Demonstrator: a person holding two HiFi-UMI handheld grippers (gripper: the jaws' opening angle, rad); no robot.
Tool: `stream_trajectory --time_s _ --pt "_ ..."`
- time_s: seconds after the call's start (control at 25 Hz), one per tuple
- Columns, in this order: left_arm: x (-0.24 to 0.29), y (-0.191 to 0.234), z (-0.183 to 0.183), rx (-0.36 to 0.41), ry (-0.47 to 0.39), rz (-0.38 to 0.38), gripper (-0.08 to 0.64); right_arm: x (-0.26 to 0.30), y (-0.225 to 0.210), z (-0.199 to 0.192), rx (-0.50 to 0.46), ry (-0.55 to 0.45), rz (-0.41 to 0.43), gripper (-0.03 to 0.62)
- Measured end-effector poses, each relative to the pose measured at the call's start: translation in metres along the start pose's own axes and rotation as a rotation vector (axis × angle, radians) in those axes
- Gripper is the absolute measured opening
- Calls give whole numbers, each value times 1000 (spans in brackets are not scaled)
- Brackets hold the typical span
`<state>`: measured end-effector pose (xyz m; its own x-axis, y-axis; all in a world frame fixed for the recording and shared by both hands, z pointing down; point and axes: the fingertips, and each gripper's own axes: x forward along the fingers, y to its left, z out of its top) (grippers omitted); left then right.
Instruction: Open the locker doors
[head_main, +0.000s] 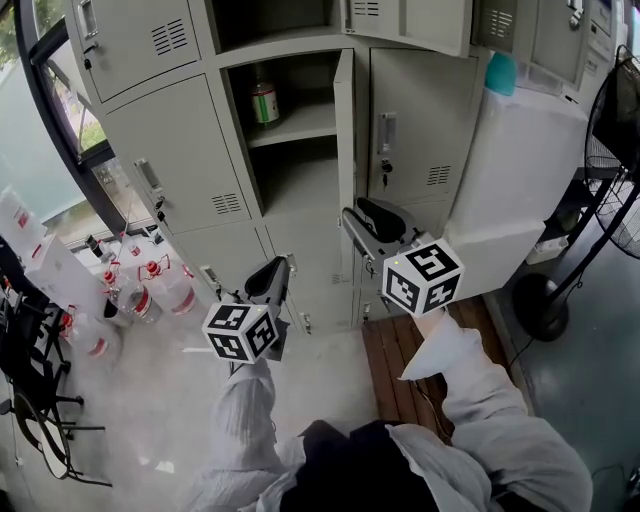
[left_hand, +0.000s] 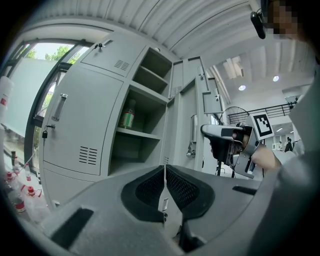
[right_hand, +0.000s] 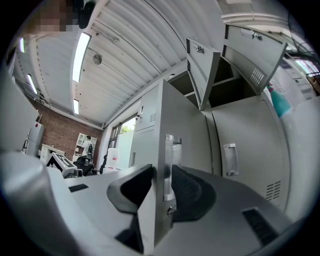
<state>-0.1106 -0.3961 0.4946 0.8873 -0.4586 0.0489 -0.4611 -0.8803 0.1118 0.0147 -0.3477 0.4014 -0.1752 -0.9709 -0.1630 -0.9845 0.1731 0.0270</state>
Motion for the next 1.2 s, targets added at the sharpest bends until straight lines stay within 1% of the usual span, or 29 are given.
stream_trajectory --time_s 0.36,0.68,0.92,1.08,1.16,1.2 --pt "21 -34 -5 -2 2 -44 17 -39 -33 4 -7 0 -60 76" --pt "39 -68 -13 -3 9 -89 17 -65 -73 6 56 -5 -114 71" --pt "48 -78 -19 -1 20 -101 17 -84 -111 5 116 -27 -185 69" --pt "57 -85 -17 1 20 -111 17 -92 -138 5 176 -45 -225 64" --pt "61 -88 -16 2 17 -117 17 -94 -145 6 169 -49 -236 61" --pt "63 -90 -16 2 17 -120 17 -94 -147 6 160 -50 -245 46"
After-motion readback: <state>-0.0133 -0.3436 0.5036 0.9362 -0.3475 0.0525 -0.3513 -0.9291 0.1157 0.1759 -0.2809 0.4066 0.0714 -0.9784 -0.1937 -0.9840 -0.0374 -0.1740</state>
